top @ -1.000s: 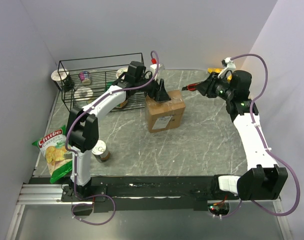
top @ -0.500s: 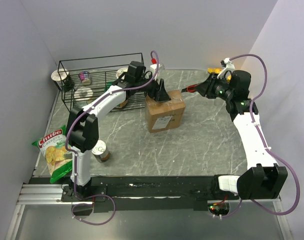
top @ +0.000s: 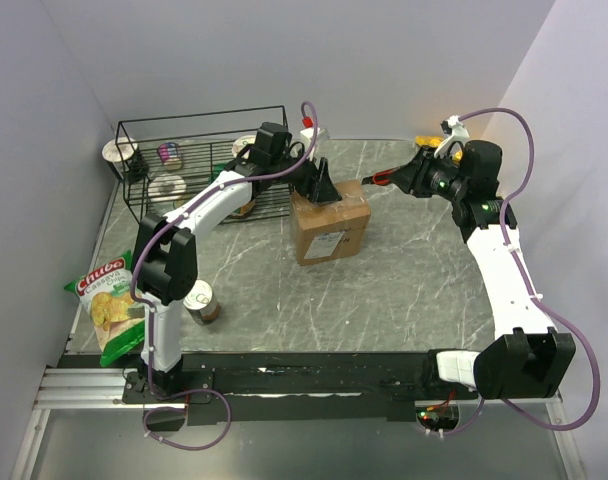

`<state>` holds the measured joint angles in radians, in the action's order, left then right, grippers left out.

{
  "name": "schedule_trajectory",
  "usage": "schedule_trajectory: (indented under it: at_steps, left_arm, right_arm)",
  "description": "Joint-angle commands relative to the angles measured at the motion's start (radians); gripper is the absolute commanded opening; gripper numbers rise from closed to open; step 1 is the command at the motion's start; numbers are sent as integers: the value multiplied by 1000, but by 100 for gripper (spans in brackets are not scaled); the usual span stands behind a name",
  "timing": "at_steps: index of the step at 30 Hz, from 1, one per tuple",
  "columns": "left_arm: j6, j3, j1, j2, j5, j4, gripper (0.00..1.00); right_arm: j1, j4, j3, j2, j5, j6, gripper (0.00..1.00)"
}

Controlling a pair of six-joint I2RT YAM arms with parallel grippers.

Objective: Unpack the express box

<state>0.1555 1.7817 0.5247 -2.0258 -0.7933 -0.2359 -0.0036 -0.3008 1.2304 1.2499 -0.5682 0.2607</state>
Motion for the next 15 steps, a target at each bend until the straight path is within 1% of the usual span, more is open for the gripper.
schedule_trajectory:
  at_steps: [1,8,15]
  left_arm:
    - [-13,-16,-5,3,9,-42,75]
    - [-5,-15,-5,-5,31,-39,75]
    - [-13,-8,-6,-13,95,-51,73]
  right_arm:
    - [-1,14,49,-18,-21,-3,0]
    - [-1,-44,47,-21,-15,-3,0]
    - [-1,-106,63,-20,-18,-2,0]
